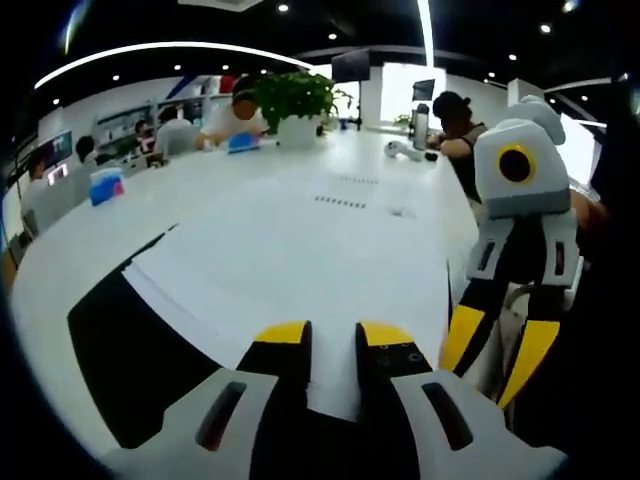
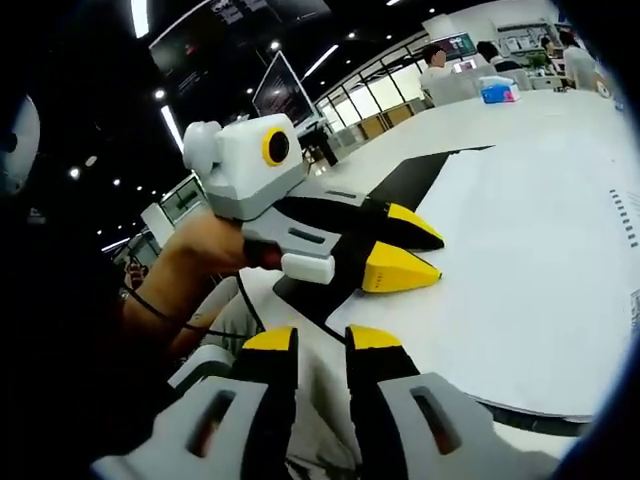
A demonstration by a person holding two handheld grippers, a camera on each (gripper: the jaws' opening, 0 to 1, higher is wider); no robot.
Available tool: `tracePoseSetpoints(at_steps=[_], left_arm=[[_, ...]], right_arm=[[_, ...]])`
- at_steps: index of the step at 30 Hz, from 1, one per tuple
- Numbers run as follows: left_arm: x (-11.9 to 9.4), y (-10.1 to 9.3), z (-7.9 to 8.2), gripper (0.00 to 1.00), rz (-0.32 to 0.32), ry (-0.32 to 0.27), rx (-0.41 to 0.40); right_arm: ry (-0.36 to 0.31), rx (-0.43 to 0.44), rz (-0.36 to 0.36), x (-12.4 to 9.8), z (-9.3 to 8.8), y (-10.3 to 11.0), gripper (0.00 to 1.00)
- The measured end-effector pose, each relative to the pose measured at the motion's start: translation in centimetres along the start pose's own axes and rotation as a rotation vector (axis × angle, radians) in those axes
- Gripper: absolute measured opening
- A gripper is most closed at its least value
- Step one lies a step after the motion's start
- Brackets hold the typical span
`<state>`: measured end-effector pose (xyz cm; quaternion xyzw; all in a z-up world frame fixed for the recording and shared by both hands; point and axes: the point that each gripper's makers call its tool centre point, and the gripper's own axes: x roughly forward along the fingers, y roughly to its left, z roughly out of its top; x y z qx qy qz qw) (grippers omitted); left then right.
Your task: Flip through the bound document one page at a time
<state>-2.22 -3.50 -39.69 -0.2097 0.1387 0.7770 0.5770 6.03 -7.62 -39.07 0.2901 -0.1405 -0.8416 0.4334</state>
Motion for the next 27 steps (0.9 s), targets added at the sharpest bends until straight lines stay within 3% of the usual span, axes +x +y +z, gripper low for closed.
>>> tracePoseSetpoints(at_steps=[5, 12, 21, 25, 27], left_arm=[[0.0, 0.0, -0.1, 0.2, -0.005, 0.004, 0.009], [0.1, 0.0, -0.1, 0.2, -0.021, -0.004, 0.004], [0.2, 0.0, -0.1, 0.21, -0.024, 0.035, 0.016], [0.2, -0.1, -0.1, 0.21, -0.023, 0.04, 0.015], [0.3, -0.1, -0.1, 0.21, -0.022, 0.049, 0.017]], right_arm=[[-0.036, -0.048, -0.053, -2.8, 0.8, -2.0, 0.2], [-0.099, -0.059, -0.182, -7.4, 2.0, -6.0, 0.2], [-0.123, -0.09, -0.271, -10.1, 2.7, -8.7, 0.16], [-0.072, -0.179, -0.324, -10.6, 2.4, -9.8, 0.06], [-0.023, -0.298, -0.347, -10.4, 1.8, -10.4, 0.02]])
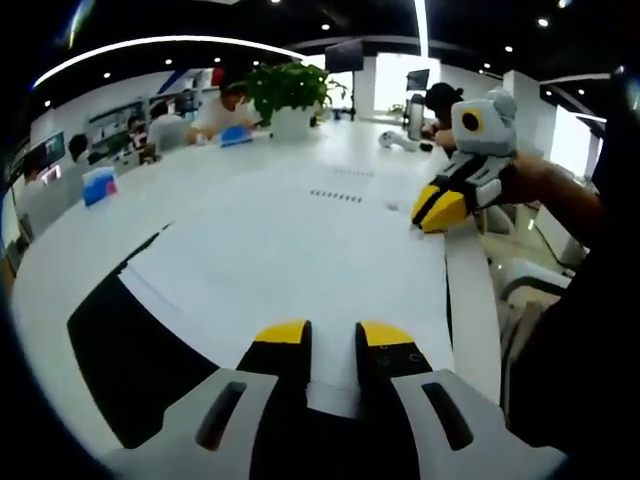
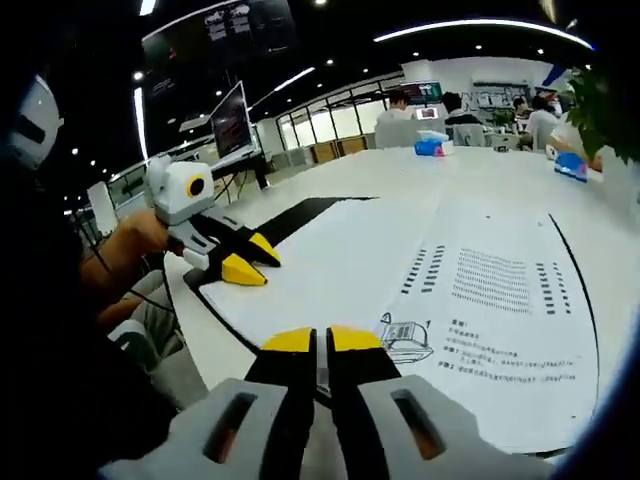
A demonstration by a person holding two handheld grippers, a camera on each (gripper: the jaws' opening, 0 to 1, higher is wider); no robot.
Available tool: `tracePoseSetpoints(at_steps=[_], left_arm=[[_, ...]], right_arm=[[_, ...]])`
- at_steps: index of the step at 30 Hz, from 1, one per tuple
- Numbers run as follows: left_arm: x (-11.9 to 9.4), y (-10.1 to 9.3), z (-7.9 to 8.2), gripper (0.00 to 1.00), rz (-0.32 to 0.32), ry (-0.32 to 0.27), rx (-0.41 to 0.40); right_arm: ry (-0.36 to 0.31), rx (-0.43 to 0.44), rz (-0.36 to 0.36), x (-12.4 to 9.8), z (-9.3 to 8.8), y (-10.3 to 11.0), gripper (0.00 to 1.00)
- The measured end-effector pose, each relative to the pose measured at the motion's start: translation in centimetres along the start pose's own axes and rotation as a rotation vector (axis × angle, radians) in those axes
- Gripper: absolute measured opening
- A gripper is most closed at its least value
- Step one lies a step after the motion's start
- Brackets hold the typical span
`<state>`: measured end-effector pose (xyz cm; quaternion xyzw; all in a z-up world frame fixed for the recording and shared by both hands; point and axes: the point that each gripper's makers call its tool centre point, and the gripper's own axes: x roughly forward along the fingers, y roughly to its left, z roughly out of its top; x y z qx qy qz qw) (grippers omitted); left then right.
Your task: Flip through the bound document one page at a time
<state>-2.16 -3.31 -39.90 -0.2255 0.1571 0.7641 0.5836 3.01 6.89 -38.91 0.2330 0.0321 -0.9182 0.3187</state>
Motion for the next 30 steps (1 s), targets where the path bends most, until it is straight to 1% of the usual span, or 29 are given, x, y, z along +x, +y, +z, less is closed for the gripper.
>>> tracePoseSetpoints(at_steps=[1, 5, 13, 21, 26, 30], left_arm=[[0.0, 0.0, 0.0, 0.21, -0.001, 0.002, 0.0], [0.0, -0.1, 0.0, 0.21, -0.009, 0.009, 0.003], [-0.1, -0.1, -0.1, 0.2, -0.027, -0.011, 0.005], [-0.1, -0.1, 0.0, 0.2, -0.026, 0.006, 0.008], [-0.1, 0.0, 0.0, 0.19, -0.039, 0.021, 0.01], [-0.1, 0.2, -0.1, 0.18, -0.049, 0.019, 0.009]], right_arm=[[0.012, -0.015, 0.001, 0.2, -0.4, 0.1, 0.02], [-0.023, 0.013, 0.002, 0.4, -0.1, -0.2, 0.02], [-0.038, 0.036, -0.003, 0.6, 0.0, -0.5, 0.02], [-0.026, 0.071, 0.0, 1.8, 0.7, -1.2, 0.02], [-0.03, 0.065, 0.006, 2.7, 1.2, -1.8, 0.02], [-0.038, 0.066, 0.013, 3.4, 1.8, -2.4, 0.02]])
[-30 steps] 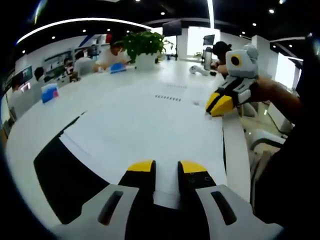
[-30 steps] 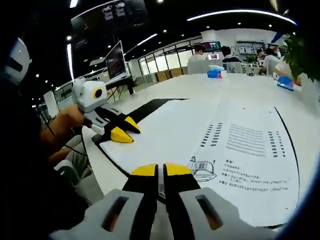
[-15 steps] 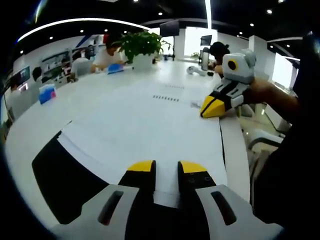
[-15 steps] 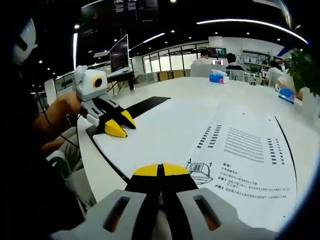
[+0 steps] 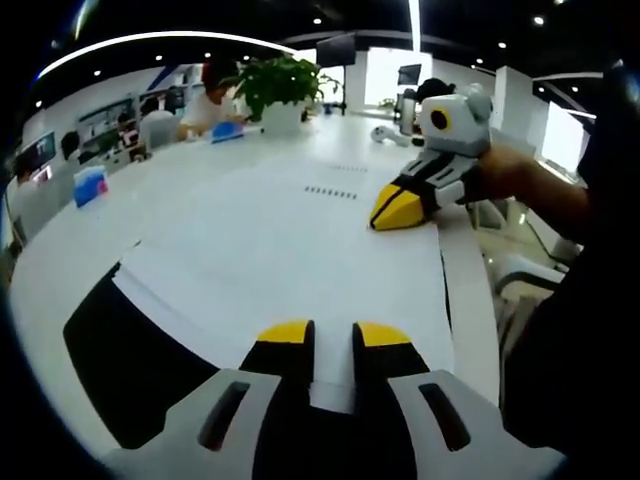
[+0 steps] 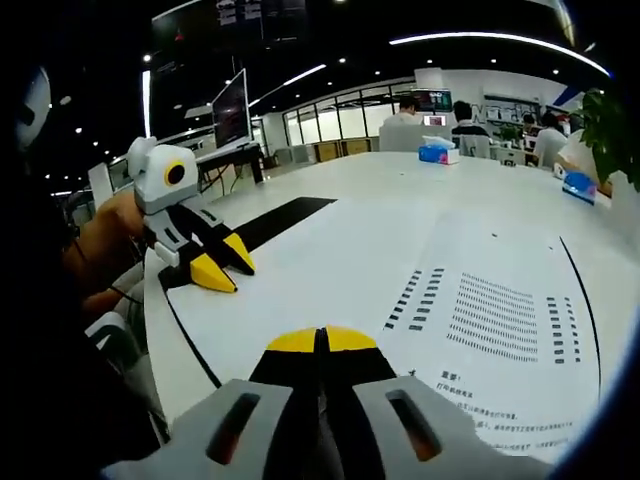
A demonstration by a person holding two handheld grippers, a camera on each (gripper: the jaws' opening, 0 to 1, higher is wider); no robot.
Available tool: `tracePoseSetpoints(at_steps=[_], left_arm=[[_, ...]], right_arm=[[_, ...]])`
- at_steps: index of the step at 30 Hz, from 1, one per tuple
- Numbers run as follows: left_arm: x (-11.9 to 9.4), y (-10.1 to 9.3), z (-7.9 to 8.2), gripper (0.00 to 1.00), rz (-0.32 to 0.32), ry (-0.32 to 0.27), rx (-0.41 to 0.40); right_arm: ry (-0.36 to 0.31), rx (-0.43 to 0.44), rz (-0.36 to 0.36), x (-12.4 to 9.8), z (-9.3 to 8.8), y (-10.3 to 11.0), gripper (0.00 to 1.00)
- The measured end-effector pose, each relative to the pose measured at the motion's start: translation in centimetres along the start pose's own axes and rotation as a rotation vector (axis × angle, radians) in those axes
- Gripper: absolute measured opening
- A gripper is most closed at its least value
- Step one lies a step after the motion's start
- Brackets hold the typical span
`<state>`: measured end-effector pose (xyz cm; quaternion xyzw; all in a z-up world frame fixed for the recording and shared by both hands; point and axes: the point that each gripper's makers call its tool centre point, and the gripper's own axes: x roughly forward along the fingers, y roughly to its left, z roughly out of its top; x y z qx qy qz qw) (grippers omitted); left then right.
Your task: Flip through the bound document one page at a time
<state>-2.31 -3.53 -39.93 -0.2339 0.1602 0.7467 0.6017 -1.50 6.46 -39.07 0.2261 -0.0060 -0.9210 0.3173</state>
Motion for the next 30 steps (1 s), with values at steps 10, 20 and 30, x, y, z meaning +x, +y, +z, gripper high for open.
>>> tracePoseSetpoints(at_steps=[10, 20, 30], left_arm=[[0.0, 0.1, 0.0, 0.18, 0.001, 0.009, 0.002], [0.1, 0.0, 0.0, 0.18, -0.003, 0.008, 0.002], [0.1, -0.1, 0.0, 0.2, -0.019, 0.005, 0.007]], right_arm=[[0.024, 0.002, 0.019, 1.4, 1.3, -1.4, 0.02], [0.013, -0.002, 0.024, 3.1, 2.9, -4.0, 0.02], [0.018, -0.007, 0.009, 5.2, 4.5, -6.1, 0.02]])
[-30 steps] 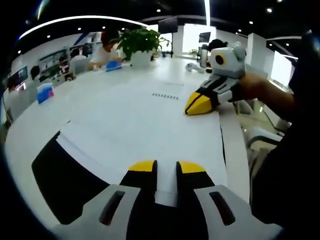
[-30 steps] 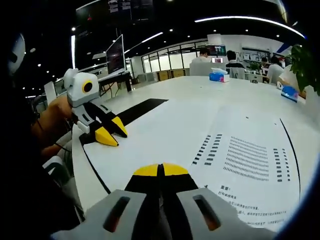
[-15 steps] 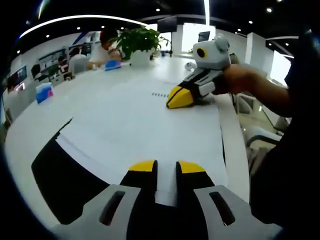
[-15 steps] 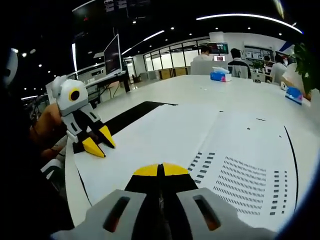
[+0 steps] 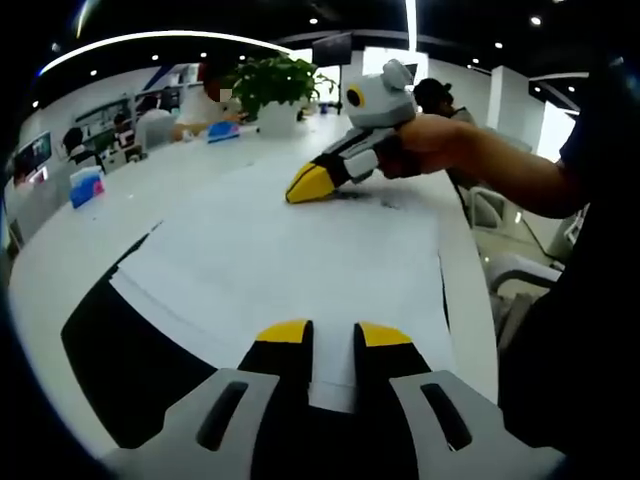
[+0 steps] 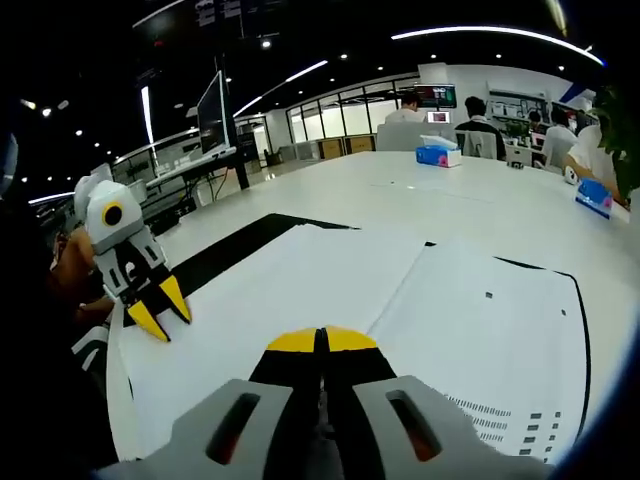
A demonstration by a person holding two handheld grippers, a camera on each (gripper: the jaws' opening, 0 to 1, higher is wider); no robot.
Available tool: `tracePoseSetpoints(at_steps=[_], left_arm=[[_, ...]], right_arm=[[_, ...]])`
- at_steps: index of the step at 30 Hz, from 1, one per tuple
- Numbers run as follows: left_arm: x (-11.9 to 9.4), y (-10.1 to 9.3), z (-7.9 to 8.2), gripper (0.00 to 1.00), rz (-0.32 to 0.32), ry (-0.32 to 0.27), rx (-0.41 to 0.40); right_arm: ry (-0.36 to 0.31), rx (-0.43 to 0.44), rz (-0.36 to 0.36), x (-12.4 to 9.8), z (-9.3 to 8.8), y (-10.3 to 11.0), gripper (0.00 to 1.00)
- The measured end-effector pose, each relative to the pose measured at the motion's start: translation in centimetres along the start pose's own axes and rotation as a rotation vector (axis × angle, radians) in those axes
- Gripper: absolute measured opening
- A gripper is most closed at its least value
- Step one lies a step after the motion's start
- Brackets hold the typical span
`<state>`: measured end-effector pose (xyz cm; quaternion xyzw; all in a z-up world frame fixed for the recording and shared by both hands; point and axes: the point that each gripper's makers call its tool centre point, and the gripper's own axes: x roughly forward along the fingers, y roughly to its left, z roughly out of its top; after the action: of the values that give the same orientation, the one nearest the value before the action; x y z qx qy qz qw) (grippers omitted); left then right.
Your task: Flip through the bound document one page at a time
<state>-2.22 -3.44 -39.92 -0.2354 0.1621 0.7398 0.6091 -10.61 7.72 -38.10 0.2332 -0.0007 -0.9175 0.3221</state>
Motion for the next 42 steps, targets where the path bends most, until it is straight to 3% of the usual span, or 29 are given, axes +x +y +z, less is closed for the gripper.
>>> tracePoseSetpoints(at_steps=[9, 21, 42], left_arm=[[0.0, -0.2, 0.0, 0.22, -0.005, -0.006, 0.009], [0.1, -0.3, 0.0, 0.22, -0.012, -0.008, 0.013], [-0.1, -0.4, 0.0, 0.22, -0.022, -0.011, 0.022]], right_arm=[[-0.009, 0.039, -0.01, 1.9, 1.2, -2.1, 0.02], [0.019, 0.004, -0.006, 5.2, 2.3, -4.7, 0.02], [-0.026, 0.04, 0.028, 8.3, 4.1, -6.9, 0.02]])
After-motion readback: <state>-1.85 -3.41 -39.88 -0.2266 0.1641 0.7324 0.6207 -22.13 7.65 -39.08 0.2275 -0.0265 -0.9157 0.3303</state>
